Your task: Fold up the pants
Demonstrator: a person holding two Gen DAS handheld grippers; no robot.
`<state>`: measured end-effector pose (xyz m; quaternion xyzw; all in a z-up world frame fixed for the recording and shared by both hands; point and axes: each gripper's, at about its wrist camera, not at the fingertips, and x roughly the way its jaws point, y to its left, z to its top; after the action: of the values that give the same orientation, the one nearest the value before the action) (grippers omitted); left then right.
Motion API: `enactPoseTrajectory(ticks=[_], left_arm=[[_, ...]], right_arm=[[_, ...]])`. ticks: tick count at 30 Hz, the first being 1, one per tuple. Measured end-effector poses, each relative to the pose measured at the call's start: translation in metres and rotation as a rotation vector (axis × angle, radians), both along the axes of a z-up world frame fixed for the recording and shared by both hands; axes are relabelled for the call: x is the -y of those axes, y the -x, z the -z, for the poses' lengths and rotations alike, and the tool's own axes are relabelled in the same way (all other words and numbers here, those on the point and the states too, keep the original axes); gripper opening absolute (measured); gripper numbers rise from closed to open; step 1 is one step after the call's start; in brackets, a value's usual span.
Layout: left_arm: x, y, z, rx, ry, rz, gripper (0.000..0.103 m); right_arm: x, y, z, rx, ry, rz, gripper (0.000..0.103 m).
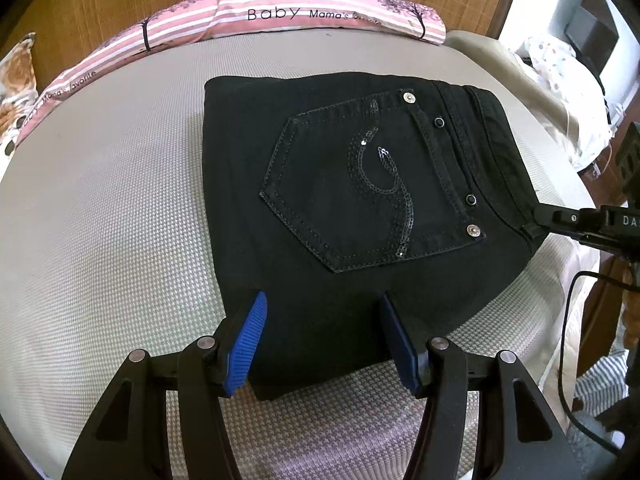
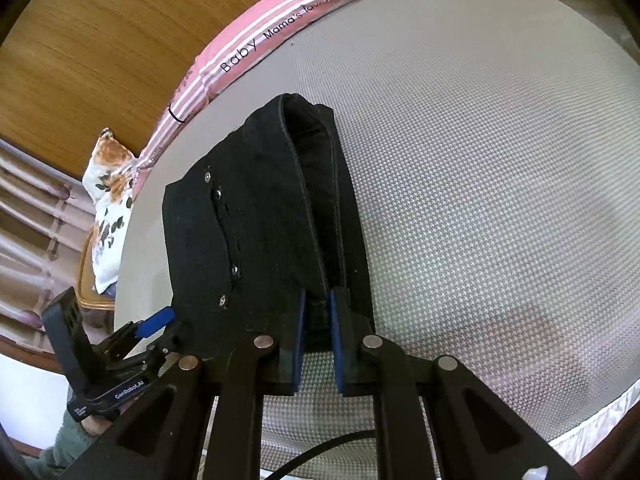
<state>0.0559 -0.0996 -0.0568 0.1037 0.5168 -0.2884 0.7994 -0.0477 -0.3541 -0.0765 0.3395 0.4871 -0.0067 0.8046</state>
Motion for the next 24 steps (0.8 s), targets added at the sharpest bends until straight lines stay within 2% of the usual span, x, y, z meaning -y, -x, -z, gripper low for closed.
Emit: enactPoseTrajectory(ticks=[4, 6, 7, 14, 17, 19, 24], left_arm=[[0.001, 0.000, 0.000, 0.007, -0.003, -0.001, 0.060], [0.002, -0.001, -0.001, 0.010, -0.001, -0.003, 0.060], [0.001, -0.001, -0.003, 0.015, 0.004, -0.004, 0.060], [-0.028, -0.014, -0.022, 0.017, 0.135, -0.064, 0.060], [-0.043, -0.031, -0.019, -0.025, 0.160, -0.126, 0.060], [-0.052, -0.042, -0.012, -0.088, 0.187, -0.156, 0.060], [-0.055, -0.053, 0.003, -0.207, 0.223, -0.163, 0.060]], right_arm=[[0.003, 0.003, 0.001, -0.002, -0.016, 0.021, 0.016], [0.003, 0.004, -0.001, -0.008, 0.007, 0.026, 0.026], [0.001, 0.002, -0.003, -0.009, 0.018, 0.026, 0.028], [0.012, -0.004, -0.018, 0.023, 0.022, 0.013, 0.051], [0.022, -0.010, -0.015, 0.035, -0.024, 0.009, 0.055], [0.027, -0.015, -0.009, 0.029, -0.052, 0.014, 0.055], [0.037, -0.027, 0.011, 0.015, -0.112, 0.016, 0.055]])
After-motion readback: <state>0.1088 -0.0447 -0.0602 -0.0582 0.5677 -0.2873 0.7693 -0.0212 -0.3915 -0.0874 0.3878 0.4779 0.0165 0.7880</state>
